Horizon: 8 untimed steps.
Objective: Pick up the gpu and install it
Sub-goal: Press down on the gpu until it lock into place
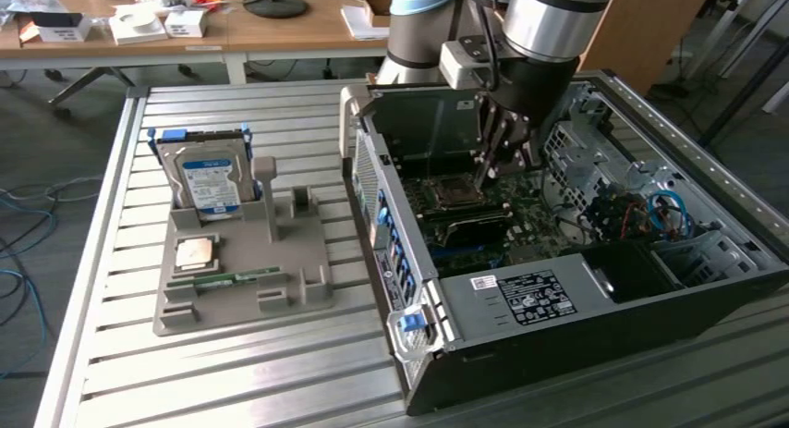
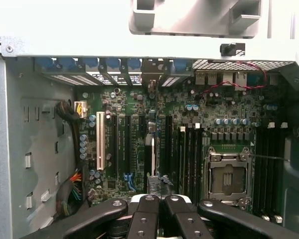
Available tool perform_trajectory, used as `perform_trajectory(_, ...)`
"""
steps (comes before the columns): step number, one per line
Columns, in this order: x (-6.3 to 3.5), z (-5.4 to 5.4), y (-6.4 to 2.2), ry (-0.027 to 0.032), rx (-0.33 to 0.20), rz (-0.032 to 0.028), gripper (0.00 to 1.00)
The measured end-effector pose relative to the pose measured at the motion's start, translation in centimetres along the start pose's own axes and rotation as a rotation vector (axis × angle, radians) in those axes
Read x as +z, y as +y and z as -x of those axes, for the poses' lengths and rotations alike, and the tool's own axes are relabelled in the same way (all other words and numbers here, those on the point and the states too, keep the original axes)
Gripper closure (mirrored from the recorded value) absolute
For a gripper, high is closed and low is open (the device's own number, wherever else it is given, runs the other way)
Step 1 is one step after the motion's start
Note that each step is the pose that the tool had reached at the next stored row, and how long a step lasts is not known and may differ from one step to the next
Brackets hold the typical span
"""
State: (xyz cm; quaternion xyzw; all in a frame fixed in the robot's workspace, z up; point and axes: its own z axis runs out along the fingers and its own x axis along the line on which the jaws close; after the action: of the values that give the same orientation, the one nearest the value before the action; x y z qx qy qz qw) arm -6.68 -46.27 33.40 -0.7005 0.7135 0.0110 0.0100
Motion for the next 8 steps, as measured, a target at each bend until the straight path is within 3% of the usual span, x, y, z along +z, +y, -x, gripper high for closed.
perform_trajectory(8,1.03,-0.03,0.00,0.0000,0.000,0.0000,0.89)
